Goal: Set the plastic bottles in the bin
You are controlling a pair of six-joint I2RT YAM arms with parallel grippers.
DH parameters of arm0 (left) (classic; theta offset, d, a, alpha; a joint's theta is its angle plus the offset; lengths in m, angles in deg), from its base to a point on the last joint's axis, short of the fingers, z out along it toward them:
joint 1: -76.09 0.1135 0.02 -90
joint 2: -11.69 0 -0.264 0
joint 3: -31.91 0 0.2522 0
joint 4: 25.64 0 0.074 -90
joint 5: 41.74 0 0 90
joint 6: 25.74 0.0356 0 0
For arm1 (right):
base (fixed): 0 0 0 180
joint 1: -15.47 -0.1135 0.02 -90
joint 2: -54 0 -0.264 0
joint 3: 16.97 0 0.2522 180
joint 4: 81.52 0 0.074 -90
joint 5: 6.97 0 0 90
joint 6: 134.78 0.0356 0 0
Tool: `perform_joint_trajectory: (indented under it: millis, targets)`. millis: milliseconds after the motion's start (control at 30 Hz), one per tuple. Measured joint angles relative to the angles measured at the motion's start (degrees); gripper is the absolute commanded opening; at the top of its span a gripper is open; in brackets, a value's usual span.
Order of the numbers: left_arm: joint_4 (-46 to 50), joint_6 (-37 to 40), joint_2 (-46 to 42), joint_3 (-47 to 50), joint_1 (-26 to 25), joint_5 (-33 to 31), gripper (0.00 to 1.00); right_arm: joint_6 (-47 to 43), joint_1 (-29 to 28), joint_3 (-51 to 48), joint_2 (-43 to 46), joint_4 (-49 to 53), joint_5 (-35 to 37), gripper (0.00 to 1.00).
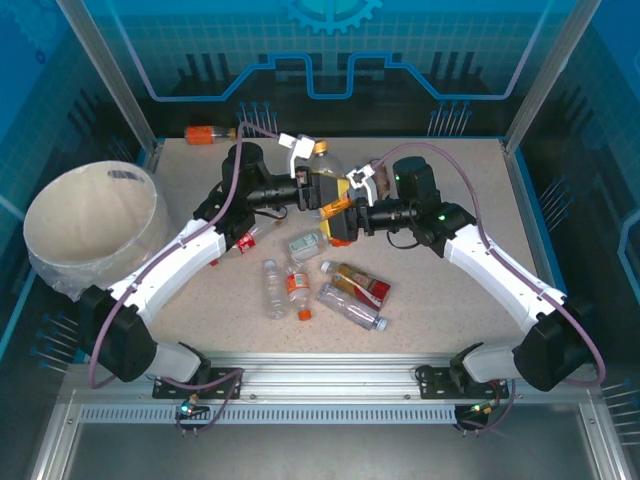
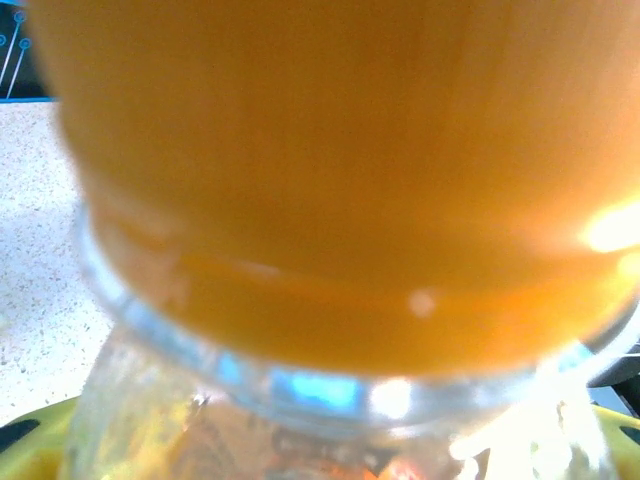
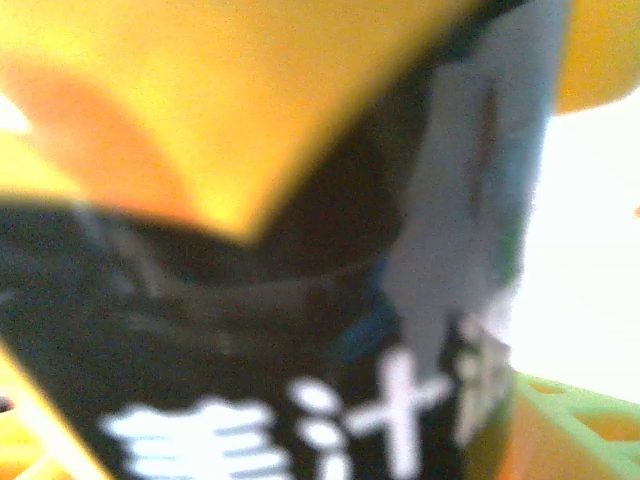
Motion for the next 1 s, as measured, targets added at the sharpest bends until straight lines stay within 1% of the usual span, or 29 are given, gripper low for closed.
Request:
perform_joint_trajectory:
  millis: [33, 67, 167, 367, 467, 700, 833, 1000]
  targets:
    - [0.09, 0.11, 0.0, 0.11, -0.13, -0.76, 0.53, -0.22, -0.07, -0.07, 0.11, -0.02, 0.7, 0.91]
    - [0.31, 0.2, 0.0, 0.11, -0.15, -1.49, 0.53, -0.52, -0.09, -0.13, 0.28, 0.0, 1.18, 1.0]
    - [1.97, 1.22, -0.39, 0.11, -0.31, -5.18, 0.54, -1.29, -0.11, -0.68, 1.53, 0.04, 3.56, 1.0]
    - [8.83, 4.48, -2.93, 0.13, -0.31, -17.0, 0.54, -3.37, -0.17, -3.08, 6.43, 0.44, 12.46, 1.0]
    - [12.48, 6.19, -4.5, 0.13, -0.31, -22.38, 0.54, -4.09, -0.17, -3.96, 8.79, 0.55, 17.97, 1.0]
    - [21.81, 9.35, -8.02, 0.07, -0.07, -34.77, 0.54, -2.84, -0.22, -8.26, 12.96, -0.44, 34.23, 1.0]
    - [27.36, 10.27, -10.45, -0.63, 1.66, -39.8, 0.54, -1.77, -0.22, -10.67, 13.62, -1.75, 41.42, 1.0]
    - [33.7, 12.5, -14.93, -3.28, 4.74, -45.27, 0.54, -1.4, -0.22, -11.78, 13.88, -1.86, 47.63, 1.0]
